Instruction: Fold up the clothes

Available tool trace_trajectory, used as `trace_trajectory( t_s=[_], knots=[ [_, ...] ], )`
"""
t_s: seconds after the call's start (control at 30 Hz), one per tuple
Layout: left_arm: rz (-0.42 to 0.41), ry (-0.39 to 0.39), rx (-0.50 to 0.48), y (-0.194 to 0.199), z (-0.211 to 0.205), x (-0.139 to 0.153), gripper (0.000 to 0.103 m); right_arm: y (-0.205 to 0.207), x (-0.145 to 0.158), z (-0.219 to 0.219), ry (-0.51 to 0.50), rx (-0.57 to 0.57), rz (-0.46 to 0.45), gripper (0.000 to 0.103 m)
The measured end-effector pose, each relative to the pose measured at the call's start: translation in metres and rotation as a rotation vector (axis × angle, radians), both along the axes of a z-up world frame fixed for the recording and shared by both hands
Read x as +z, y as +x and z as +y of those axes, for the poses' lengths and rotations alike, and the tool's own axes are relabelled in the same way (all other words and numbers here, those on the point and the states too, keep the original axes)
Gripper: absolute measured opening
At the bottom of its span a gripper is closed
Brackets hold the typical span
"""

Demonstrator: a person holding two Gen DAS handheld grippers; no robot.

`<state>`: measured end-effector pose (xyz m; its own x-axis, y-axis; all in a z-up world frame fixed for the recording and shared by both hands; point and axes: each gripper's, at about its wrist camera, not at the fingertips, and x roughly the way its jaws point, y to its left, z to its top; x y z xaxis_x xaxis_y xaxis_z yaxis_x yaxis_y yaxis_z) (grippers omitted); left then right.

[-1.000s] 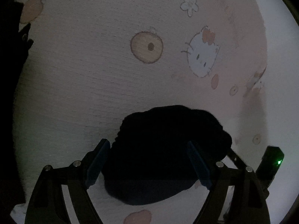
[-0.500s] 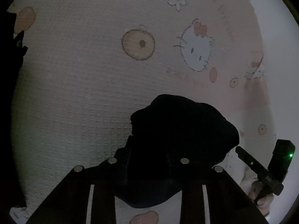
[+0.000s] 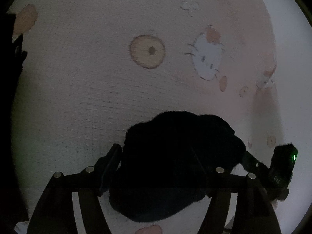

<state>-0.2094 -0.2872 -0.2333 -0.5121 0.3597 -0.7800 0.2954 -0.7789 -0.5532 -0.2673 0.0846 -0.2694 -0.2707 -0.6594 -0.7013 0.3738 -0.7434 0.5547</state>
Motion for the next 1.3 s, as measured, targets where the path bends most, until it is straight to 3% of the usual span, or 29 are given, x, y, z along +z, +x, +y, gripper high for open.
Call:
trace_trajectory(
  t_s=[0.2,0.27,0.4,0.43,0.77,0.93,1.3],
  knots=[
    [0.002,0.038,0.001,-0.003,0.006,-0.008,0.068,-0.001,-0.007,-0.016,-0.002,0.002,-0.012,0.056],
    [-0.001,0.036,0.0,-0.002,0.01,-0.009,0.049,-0.003,-0.011,-0.022,0.021,-0.006,-0.017,0.053],
    [-0.043,0.071,-0.009,0.0,0.015,-0.013,0.029,-0.005,-0.017,-0.031,0.065,-0.005,-0.033,0.013],
    [-0.05,0.073,-0.006,0.001,0.017,-0.013,0.026,-0.005,-0.018,-0.033,0.077,-0.001,-0.039,0.011],
    [0.037,0.065,0.008,0.024,0.016,0.036,0.018,0.012,0.028,-0.047,0.069,0.057,0.04,0.007],
    [0.088,0.044,0.006,0.031,0.016,0.076,0.018,0.018,0.072,-0.044,0.073,0.048,0.107,0.007],
    [0.242,-0.063,-0.046,0.005,0.035,0.174,0.018,0.014,0.175,-0.043,0.088,0.06,0.283,0.007]
  ],
)
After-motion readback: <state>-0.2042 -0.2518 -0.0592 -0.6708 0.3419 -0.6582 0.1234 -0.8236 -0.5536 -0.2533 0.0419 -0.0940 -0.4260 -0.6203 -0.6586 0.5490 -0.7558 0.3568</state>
